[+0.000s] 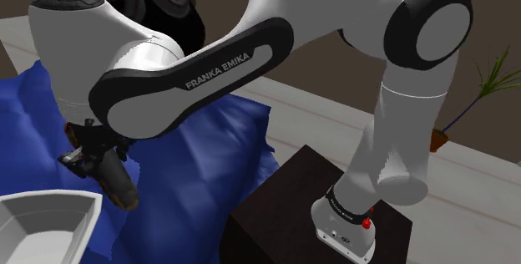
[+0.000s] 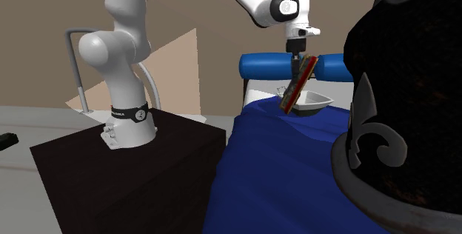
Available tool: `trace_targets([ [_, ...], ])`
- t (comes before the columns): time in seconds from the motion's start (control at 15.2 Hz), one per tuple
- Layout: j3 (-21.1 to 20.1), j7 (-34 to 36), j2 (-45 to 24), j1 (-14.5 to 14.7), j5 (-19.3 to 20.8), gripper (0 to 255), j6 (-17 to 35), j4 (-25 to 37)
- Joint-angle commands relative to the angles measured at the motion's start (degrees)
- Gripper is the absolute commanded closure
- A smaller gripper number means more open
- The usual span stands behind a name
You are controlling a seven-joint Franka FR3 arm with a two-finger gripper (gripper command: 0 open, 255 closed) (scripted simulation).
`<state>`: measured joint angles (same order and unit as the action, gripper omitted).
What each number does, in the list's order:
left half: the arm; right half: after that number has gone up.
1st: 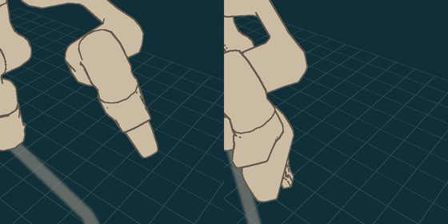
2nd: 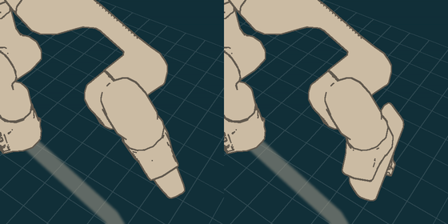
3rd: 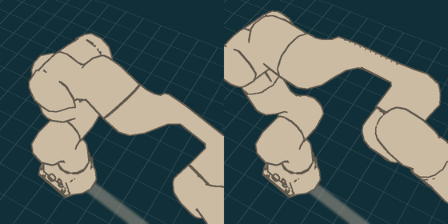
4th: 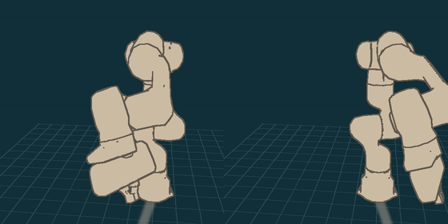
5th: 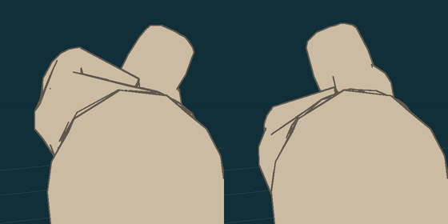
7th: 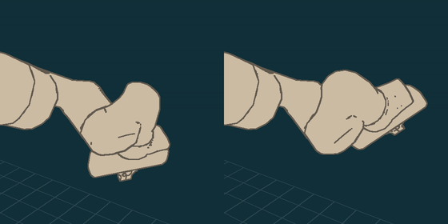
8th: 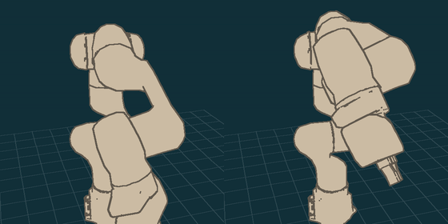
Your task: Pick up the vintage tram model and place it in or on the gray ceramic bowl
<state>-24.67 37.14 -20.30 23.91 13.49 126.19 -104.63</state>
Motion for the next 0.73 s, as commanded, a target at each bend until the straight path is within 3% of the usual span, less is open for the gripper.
trace_targets([
  [0.0, 0.1, 2.4, -3.8, 2.5, 1.6, 255, -2.1, 5.4],
  [0.4, 1.1, 6.7, -16.4, 10.4, 5.3, 255, -10.0, 25.0],
  [0.66, 2.3, 7.5, -27.3, 17.0, 7.0, 255, -17.8, 43.9],
])
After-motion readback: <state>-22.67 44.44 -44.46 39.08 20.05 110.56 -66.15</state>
